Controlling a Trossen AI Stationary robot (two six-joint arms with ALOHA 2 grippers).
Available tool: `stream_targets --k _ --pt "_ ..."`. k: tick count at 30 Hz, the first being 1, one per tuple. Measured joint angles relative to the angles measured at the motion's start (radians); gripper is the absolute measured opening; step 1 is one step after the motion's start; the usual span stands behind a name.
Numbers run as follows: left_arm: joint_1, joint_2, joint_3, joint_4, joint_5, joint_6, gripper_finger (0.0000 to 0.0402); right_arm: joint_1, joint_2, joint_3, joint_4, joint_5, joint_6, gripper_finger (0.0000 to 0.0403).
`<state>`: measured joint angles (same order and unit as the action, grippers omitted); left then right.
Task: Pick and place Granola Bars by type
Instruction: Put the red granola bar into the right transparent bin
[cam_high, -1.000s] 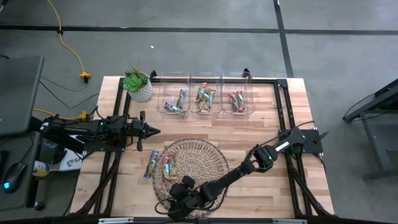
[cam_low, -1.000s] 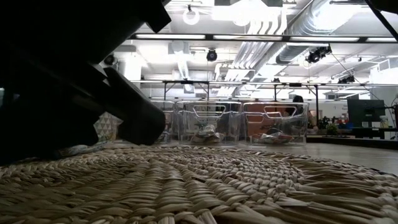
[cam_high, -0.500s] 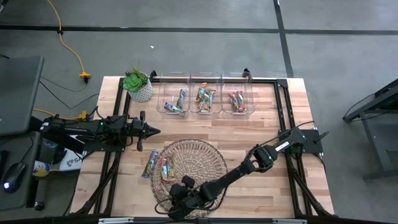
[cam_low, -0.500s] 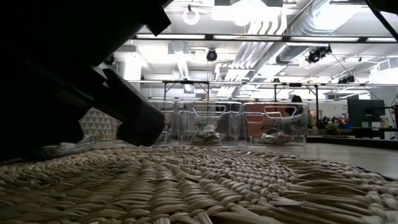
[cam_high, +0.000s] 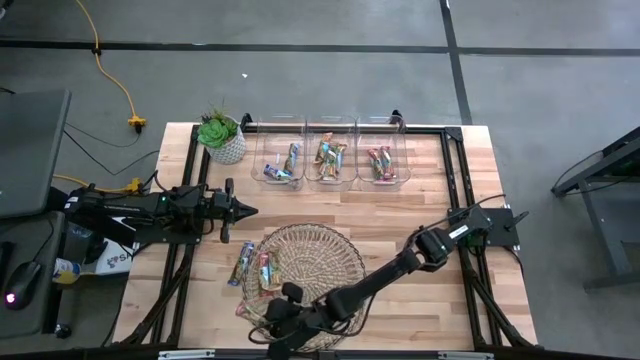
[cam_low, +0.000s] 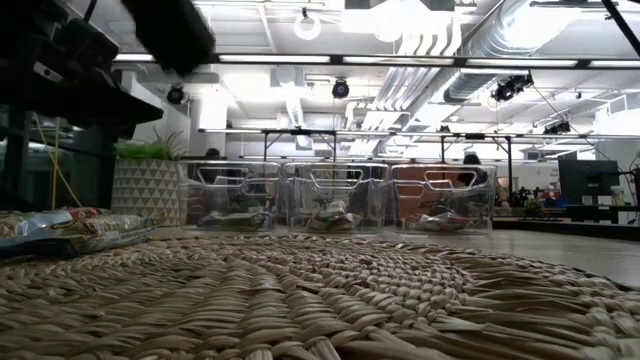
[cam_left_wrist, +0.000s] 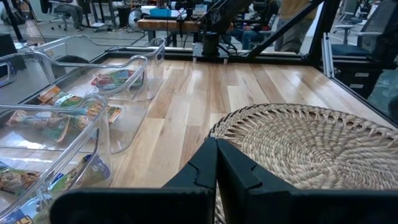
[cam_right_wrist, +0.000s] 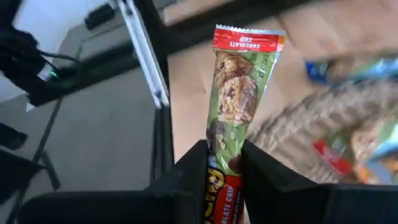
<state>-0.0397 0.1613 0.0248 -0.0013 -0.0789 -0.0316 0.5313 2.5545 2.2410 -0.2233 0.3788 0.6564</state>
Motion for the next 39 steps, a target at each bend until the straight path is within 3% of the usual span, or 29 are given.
stream_targets --k 7,16,25,34,39 --pt "0.0 0.0 0.0 0.0 0.0 0.0 0.0001 -0.002 -0.082 0.001 0.054 0.022 -0.101 0.0067" --pt "0.0 0.0 0.0 0.0 0.0 0.0 0.0001 -0.015 -0.248 0.002 0.048 0.157 -0.31 0.0067" --pt "0.0 0.0 0.0 0.0 0.0 0.0 0.0001 -0.036 -0.395 0.004 0.025 0.35 -0.536 0.0067" --pt "0.0 0.0 0.0 0.0 0.0 0.0 0.0001 -0.06 -0.417 0.003 0.022 0.631 -0.799 0.0067" --pt "0.0 0.0 0.0 0.0 0.0 0.0 0.0001 -0.094 -0.417 0.003 0.017 0.755 -0.817 0.0067"
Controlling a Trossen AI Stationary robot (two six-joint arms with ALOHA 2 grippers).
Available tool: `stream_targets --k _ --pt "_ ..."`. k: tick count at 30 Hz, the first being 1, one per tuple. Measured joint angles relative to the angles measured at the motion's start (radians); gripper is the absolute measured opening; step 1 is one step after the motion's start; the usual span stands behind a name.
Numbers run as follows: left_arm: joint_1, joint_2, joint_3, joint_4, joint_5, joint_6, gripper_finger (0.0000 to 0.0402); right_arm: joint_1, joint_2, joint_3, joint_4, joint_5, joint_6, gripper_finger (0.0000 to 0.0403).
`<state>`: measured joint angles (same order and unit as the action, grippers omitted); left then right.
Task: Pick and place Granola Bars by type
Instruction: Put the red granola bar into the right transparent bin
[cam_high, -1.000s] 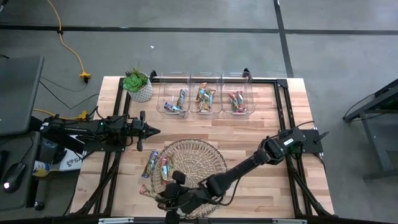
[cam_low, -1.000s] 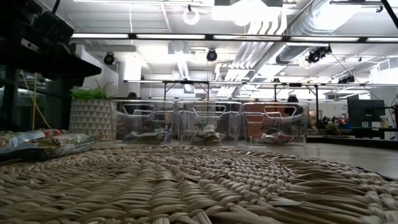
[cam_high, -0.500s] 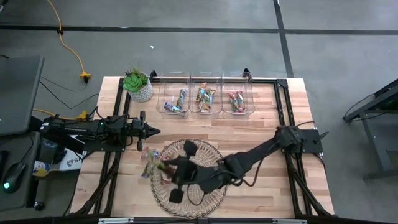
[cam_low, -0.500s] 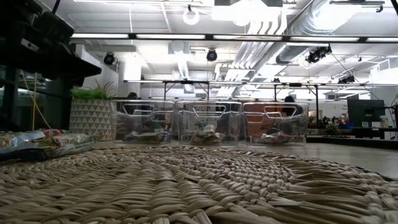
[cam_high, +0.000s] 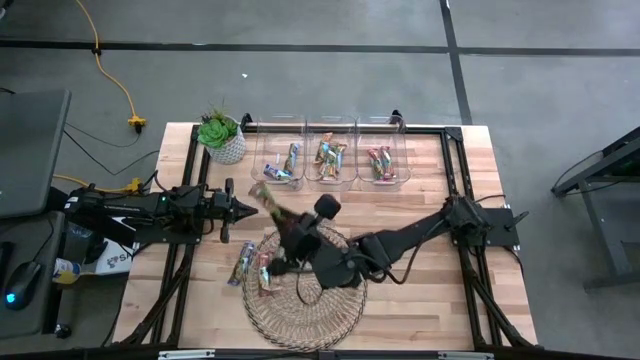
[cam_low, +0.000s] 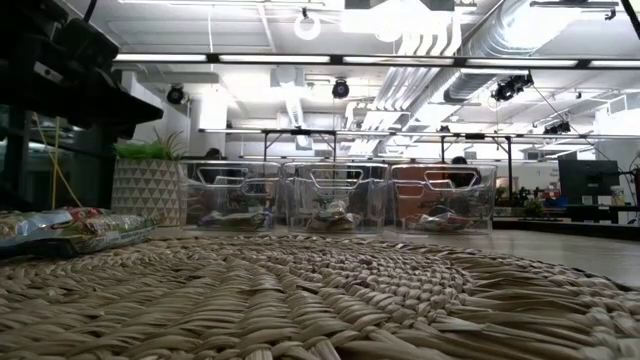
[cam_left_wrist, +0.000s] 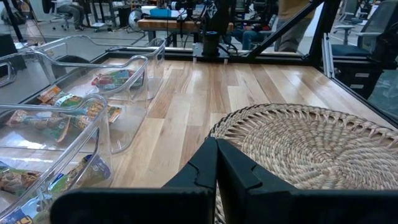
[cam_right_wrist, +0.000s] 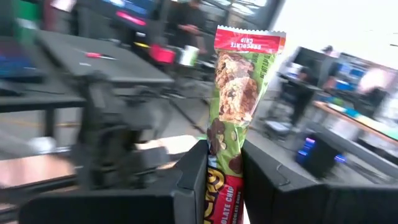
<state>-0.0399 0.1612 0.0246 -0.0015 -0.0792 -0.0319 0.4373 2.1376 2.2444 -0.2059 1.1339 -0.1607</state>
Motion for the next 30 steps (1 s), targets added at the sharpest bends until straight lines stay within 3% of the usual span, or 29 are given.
stream_targets --k 9,16,24,30 --pt "0.0 0.0 0.0 0.0 0.0 0.0 0.0001 -0.096 -0.001 -0.001 -0.025 0.142 0.069 0.0067" --pt "0.0 0.0 0.0 0.0 0.0 0.0 0.0001 -0.191 -0.022 -0.002 -0.277 0.128 0.334 0.0067" --pt "0.0 0.0 0.0 0.0 0.0 0.0 0.0001 -0.329 -0.059 -0.002 -0.801 -0.086 0.829 0.0067" --pt "0.0 0.0 0.0 0.0 -0.001 0.0 0.0001 -0.434 -0.06 -0.002 -1.11 -0.229 1.001 0.0067"
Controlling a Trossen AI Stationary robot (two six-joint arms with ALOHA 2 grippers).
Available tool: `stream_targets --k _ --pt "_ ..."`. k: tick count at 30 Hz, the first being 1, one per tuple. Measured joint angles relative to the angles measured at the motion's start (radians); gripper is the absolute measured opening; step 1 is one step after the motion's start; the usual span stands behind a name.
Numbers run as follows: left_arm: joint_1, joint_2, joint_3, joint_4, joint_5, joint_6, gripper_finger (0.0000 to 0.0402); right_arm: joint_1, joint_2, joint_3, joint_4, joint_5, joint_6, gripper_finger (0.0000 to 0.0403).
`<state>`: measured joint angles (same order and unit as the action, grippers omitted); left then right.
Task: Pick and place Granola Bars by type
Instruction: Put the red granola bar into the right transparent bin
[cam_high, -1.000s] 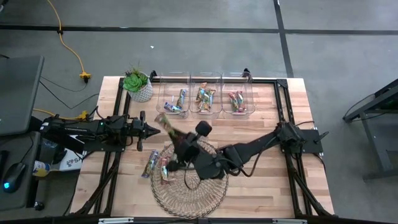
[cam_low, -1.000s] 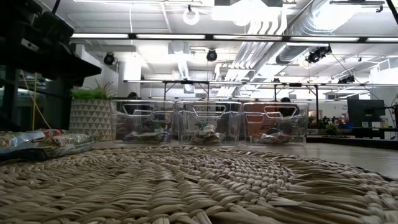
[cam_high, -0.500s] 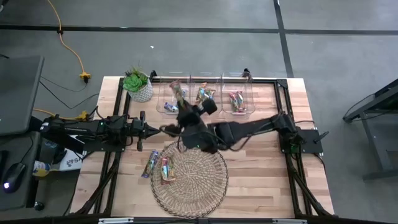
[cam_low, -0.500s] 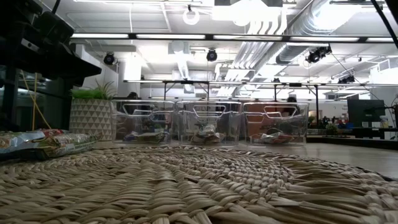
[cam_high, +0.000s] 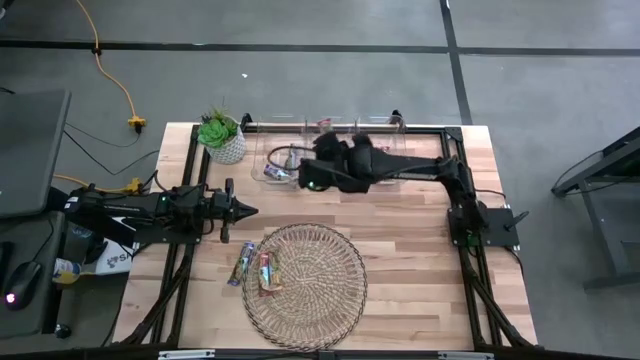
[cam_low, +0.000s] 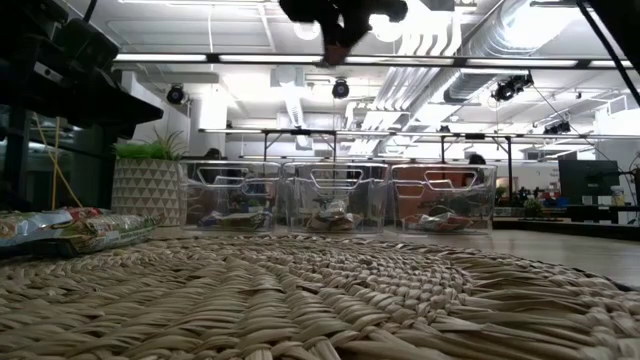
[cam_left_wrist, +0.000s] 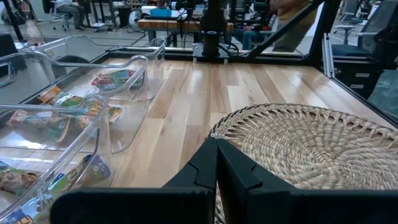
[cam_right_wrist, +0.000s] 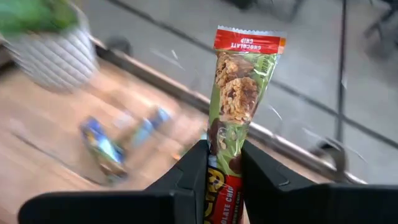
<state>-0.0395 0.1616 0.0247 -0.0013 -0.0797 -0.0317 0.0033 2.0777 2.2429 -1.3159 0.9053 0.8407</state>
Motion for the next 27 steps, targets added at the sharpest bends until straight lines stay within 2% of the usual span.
stream_targets --k 7,14,20,27 --pt "0.0 0.0 0.0 0.0 -0.001 0.0 0.0001 -0.109 0.0 0.0 -0.246 -0.088 0.044 0.0067" --pt "0.0 0.0 0.0 0.0 -0.001 0.0 0.0001 -0.234 -0.032 -0.067 -0.253 -0.156 -0.008 0.0067" --pt "0.0 0.0 0.0 0.0 -0.001 0.0 0.0001 -0.342 -0.112 -0.307 -0.223 -0.224 -0.012 0.0067" --pt "0.0 0.0 0.0 0.0 -0.001 0.0 0.0001 -0.44 -0.288 -0.675 0.05 -0.348 -0.064 0.0067"
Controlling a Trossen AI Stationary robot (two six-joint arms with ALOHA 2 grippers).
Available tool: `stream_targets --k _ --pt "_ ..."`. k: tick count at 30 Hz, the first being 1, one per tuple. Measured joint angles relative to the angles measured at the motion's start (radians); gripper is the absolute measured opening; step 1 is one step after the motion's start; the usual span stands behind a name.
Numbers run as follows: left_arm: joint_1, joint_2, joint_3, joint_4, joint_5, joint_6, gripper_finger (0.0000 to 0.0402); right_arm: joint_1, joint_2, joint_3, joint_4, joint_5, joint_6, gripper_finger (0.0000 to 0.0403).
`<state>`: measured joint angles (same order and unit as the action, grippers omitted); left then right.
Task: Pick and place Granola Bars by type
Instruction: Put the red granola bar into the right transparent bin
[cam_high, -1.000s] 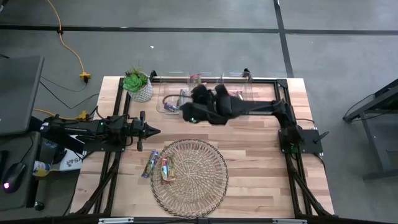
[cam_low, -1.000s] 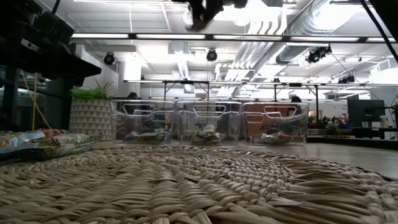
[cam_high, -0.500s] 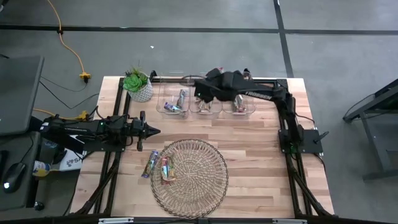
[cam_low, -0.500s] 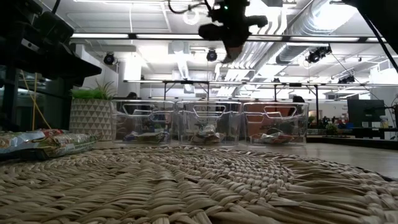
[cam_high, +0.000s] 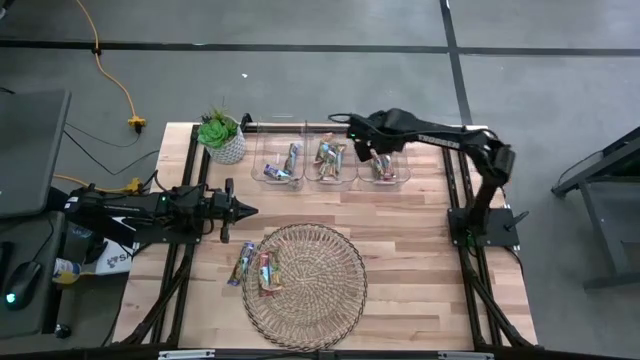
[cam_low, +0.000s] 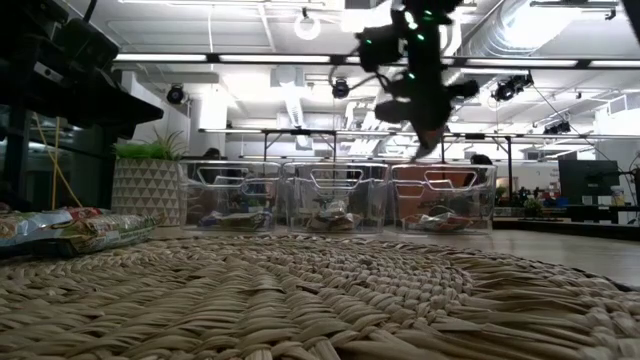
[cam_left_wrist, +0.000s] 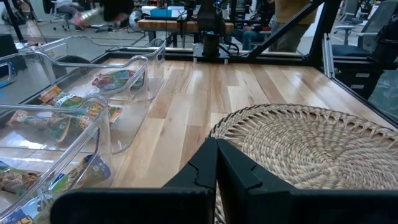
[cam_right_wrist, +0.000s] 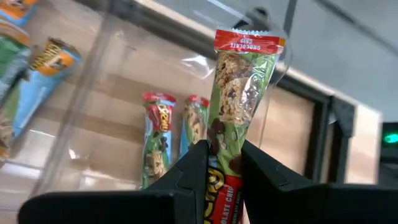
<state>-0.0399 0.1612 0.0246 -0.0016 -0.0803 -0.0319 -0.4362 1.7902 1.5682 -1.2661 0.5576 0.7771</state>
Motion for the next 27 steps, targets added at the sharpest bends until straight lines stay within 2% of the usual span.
stream_targets --k 7,12,20,27 --pt "0.0 0.0 0.0 0.0 0.0 0.0 0.0001 -0.066 -0.153 -0.331 0.39 -0.174 -0.058 0.0067" --pt "0.0 0.0 0.0 0.0 0.0 0.0 0.0001 -0.097 -0.193 -0.478 0.537 -0.25 -0.062 0.0067" --pt "0.0 0.0 0.0 0.0 0.0 0.0 0.0001 -0.114 -0.195 -0.553 0.672 -0.325 -0.154 0.0067" --pt "0.0 0.0 0.0 0.0 0.001 0.0 0.0001 -0.126 -0.195 -0.55 0.696 -0.326 -0.194 0.0068"
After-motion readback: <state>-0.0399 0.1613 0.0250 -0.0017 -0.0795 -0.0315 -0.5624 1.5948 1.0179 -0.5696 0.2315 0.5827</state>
